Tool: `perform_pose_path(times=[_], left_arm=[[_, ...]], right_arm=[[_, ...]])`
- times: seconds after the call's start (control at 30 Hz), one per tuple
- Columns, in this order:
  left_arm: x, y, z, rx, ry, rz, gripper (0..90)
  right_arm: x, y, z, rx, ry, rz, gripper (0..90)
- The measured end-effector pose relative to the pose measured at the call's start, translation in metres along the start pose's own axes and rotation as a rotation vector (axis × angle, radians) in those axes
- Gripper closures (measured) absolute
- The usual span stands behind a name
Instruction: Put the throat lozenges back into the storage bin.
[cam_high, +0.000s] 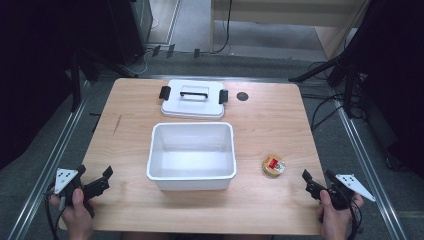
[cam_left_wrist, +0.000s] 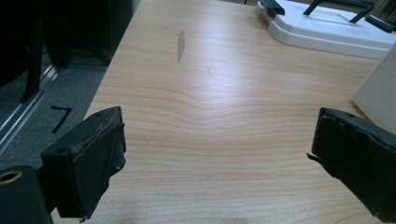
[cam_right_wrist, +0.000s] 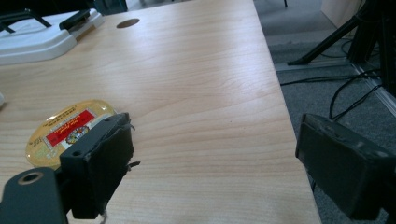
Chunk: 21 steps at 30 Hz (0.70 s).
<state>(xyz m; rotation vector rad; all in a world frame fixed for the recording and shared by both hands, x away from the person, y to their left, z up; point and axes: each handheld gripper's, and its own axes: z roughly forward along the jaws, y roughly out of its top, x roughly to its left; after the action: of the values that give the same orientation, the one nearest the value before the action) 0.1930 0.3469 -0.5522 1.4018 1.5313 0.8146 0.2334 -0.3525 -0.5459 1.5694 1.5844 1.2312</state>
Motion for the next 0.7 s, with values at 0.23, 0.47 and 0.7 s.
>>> perform_pose_path(times=[0.23,0.47,0.7], left_arm=[[0.0,0.0,0.001,0.008,-0.001,-0.003,3.7],[0.0,0.0,0.001,0.008,-0.003,-0.002,3.8],[-0.001,0.0,0.0,-0.005,-0.011,0.016,3.8]], right_arm=[[0.003,0.002,0.002,0.048,0.009,-0.03,12.5],[0.016,0.011,0.005,0.187,0.016,-0.095,12.6],[0.039,0.025,0.005,0.303,0.025,-0.152,12.7]])
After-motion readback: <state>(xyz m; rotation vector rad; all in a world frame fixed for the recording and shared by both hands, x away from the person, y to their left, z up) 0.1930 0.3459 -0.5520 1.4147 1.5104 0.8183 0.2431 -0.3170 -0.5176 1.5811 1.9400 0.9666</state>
